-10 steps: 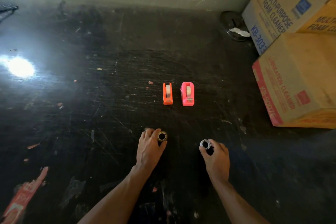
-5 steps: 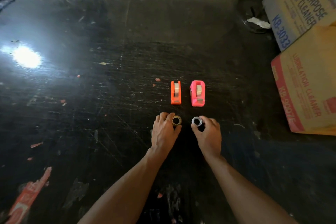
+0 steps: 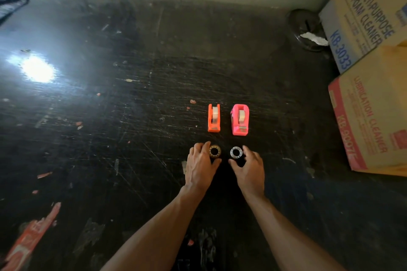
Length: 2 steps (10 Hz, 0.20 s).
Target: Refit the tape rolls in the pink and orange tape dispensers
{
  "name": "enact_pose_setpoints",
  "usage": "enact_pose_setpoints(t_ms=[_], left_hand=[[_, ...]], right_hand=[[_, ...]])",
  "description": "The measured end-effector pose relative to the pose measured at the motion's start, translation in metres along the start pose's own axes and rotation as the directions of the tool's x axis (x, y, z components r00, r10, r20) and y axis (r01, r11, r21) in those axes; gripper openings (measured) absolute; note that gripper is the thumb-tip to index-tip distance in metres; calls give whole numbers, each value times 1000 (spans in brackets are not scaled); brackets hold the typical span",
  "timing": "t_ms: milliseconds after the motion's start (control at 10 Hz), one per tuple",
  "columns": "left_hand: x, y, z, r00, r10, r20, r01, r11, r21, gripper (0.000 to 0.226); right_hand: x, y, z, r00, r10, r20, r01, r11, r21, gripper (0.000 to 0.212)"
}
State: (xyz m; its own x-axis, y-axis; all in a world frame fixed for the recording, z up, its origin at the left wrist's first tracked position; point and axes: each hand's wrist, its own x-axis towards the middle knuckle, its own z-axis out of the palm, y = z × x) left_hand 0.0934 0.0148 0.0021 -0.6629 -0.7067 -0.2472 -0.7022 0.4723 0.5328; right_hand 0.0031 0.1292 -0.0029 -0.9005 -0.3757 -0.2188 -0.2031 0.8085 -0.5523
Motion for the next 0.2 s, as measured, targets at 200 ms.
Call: enact_pose_setpoints(t_ms=[200], left_hand=[[-45,-5,-16,999,-33,9,34,987,-158,73]], right_hand=[[-48,16,-12,999,45,10,-46,992,117,71]])
